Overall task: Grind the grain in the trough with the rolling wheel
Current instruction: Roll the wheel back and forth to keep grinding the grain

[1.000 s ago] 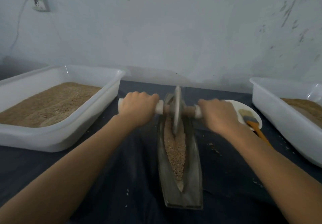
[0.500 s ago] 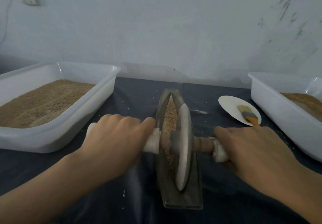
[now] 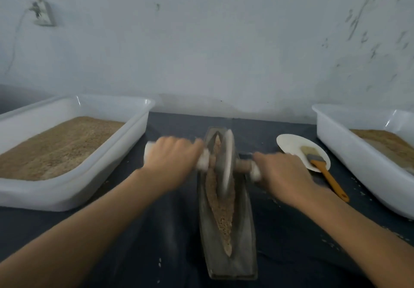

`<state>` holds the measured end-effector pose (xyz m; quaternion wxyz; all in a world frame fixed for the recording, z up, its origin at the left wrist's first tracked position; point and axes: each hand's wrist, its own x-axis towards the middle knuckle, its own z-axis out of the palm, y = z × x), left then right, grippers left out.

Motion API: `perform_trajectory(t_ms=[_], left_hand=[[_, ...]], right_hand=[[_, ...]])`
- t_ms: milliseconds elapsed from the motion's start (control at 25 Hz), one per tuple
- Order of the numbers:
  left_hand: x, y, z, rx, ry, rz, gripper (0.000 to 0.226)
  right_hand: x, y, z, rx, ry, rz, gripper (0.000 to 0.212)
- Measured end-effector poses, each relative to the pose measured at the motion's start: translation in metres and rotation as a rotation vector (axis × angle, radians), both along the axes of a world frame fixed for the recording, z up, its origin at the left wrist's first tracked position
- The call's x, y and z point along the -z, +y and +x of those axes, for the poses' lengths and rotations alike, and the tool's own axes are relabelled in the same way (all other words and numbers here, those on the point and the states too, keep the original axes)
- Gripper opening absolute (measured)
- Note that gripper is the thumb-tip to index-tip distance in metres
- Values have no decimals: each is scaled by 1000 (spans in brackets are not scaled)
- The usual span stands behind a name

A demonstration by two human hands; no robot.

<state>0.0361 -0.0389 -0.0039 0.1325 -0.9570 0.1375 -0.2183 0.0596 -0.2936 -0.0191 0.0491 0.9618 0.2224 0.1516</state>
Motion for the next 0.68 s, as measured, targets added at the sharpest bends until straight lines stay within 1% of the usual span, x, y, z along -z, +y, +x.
perform_trajectory(t_ms=[40, 120, 160, 200, 240, 320, 360, 400, 440, 520, 600, 680], left_hand=[[9, 4, -22, 74, -25, -17, 41], [14, 10, -60, 215, -84, -34, 54], [14, 15, -65, 246, -114, -33, 58], [13, 17, -64, 219, -96, -25, 60], [11, 14, -59, 162, -63, -16, 60], [11, 6, -28, 19, -62, -3, 49], [11, 3, -7, -48, -61, -18, 41], [10, -1, 15, -89, -68, -26, 36], [7, -3, 34, -113, -70, -25, 32], [-4, -7, 55, -115, -78, -1, 27], [-7, -7, 46, -83, -50, -27, 29], [3, 1, 9, -27, 3, -57, 37]], right_hand=[[0, -8, -23, -68, -54, -28, 39], [-7, -17, -64, -187, -201, -37, 67], [-10, -19, -72, -208, -251, -35, 74], [-11, -16, -73, -186, -238, -38, 74], [-11, -10, -67, -149, -214, -67, 67], [-9, 8, -31, -31, -202, -129, 40], [-11, 16, -7, 36, -153, -106, 30], [-12, 23, 17, 79, -107, -69, 24], [-13, 28, 38, 108, -73, -34, 22], [-15, 32, 60, 121, -74, 18, 23], [-13, 26, 47, 96, -60, 18, 24], [-7, 11, 12, 6, -47, -32, 28]])
